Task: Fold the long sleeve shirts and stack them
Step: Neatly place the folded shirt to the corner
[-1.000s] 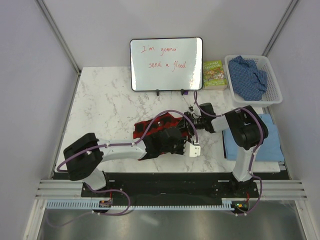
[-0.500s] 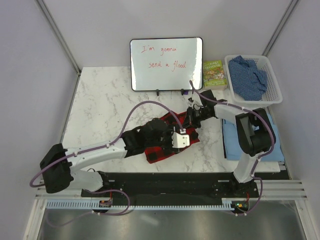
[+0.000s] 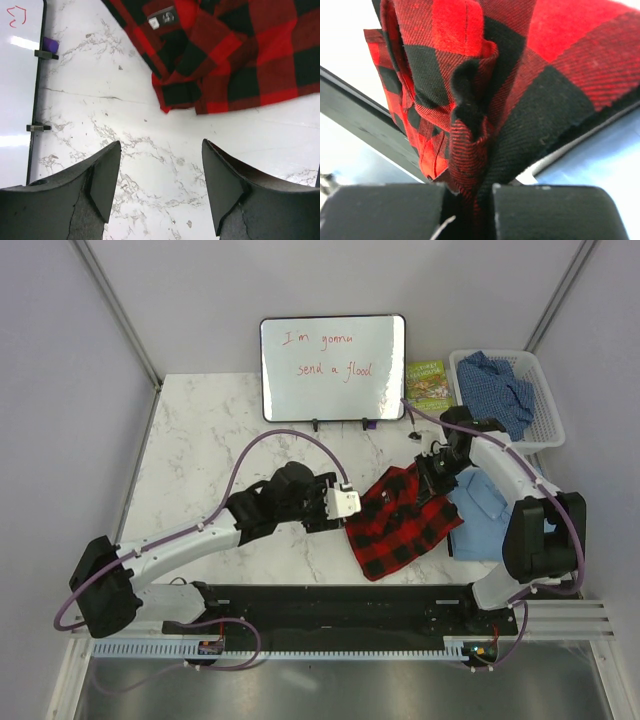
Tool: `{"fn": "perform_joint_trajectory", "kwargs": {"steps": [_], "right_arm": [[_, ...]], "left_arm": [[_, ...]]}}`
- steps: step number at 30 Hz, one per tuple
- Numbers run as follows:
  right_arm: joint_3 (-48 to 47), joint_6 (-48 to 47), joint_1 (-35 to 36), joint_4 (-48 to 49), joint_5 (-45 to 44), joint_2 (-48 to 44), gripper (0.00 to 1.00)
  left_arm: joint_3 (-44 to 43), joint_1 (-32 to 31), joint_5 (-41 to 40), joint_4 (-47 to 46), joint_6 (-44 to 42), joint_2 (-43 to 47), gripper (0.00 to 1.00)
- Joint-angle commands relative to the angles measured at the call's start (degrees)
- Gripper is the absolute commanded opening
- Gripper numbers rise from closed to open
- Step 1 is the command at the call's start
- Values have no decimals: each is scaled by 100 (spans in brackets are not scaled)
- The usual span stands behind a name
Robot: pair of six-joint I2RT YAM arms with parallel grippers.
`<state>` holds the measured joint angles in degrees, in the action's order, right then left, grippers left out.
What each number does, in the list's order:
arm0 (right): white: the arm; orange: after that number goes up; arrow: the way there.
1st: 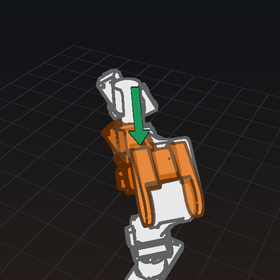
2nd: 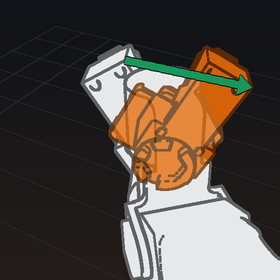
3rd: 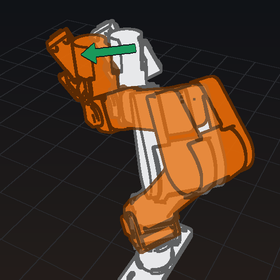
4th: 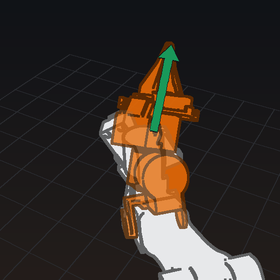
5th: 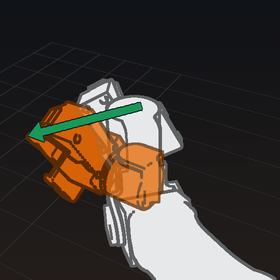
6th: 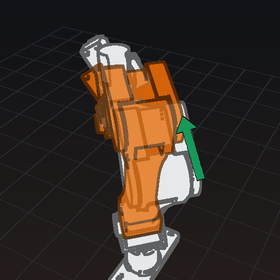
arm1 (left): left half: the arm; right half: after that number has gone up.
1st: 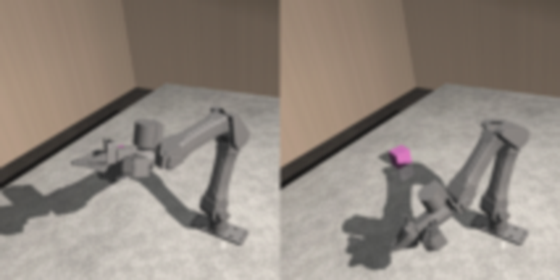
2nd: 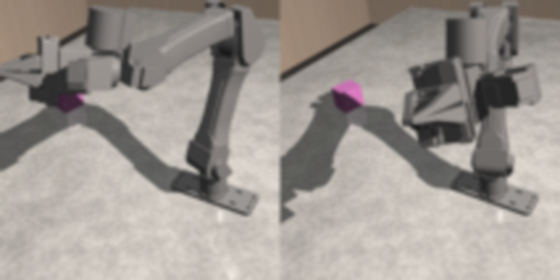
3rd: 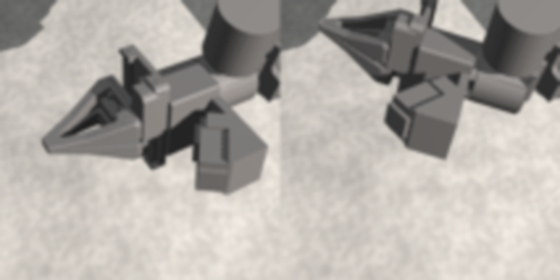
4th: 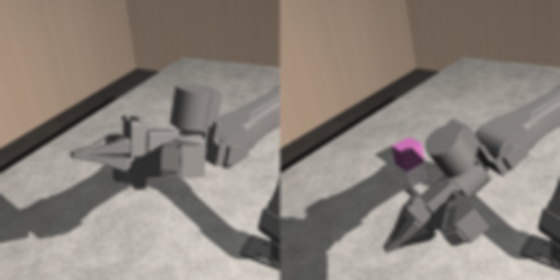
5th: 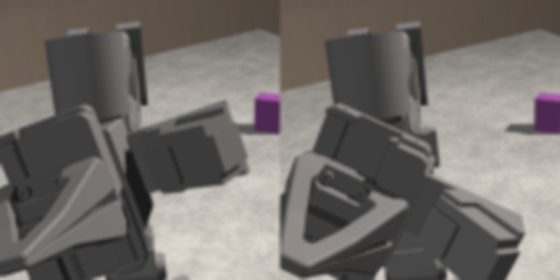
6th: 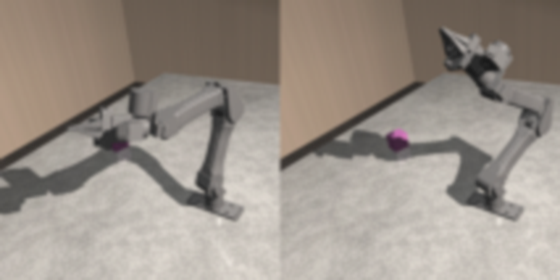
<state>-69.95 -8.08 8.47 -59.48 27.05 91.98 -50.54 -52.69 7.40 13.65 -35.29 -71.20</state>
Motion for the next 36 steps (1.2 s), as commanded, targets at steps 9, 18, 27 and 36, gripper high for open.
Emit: {"fn": "perform_joint_trajectory", "kwargs": {"steps": [9, 18, 27, 36], "right_arm": [[-1275, -1266, -1233, -1574, -692, -611, 0], [-1924, -1486, -1647, -2312, -1008, -858, 0], [-1925, -1451, -1875, -2419, -1246, -1130, 0], [-2014, -1319, -2042, -2436, -1325, -1666, 0]], "left_arm": [[185, 206, -256, -284, -567, -61, 74], [220, 259, -309, -389, -716, -113, 99], [335, 303, -344, -635, -795, -184, 99], [431, 417, -195, -802, -892, -298, 99]]}}
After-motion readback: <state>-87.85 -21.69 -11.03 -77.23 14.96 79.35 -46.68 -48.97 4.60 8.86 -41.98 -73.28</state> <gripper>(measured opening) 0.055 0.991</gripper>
